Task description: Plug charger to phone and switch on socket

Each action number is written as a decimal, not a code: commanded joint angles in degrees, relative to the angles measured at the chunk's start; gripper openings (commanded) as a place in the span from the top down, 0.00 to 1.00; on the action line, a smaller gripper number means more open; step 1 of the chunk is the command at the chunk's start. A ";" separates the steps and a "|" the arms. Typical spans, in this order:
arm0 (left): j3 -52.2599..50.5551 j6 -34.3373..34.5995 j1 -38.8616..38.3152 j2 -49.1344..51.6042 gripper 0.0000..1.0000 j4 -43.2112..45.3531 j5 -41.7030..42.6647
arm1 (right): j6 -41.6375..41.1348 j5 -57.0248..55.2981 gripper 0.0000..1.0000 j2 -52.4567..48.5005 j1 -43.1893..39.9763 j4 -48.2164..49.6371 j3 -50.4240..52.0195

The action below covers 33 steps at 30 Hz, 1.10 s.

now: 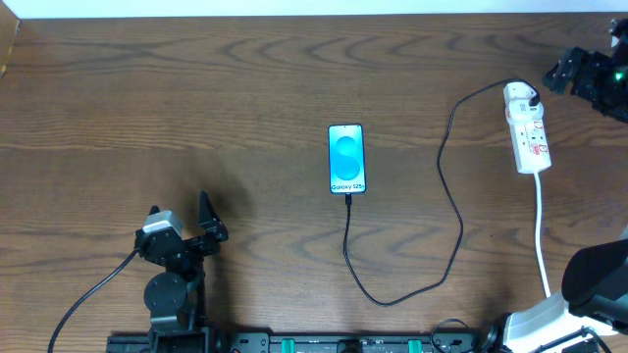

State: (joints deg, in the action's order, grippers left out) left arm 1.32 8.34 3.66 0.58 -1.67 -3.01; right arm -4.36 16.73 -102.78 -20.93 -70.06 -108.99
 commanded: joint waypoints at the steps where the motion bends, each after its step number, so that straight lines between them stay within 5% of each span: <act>1: -1.09 -3.67 0.31 -0.50 0.10 -2.58 1.90 | -0.52 0.31 0.01 0.46 0.02 -0.04 -0.07; 33: -1.09 -4.90 0.28 -0.35 0.10 -2.54 2.38 | -0.52 0.31 0.01 0.46 0.02 -0.04 -0.07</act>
State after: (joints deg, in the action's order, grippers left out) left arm 1.39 4.38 3.66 0.58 -1.93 -1.15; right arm -4.36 16.71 -102.78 -20.93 -70.06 -108.99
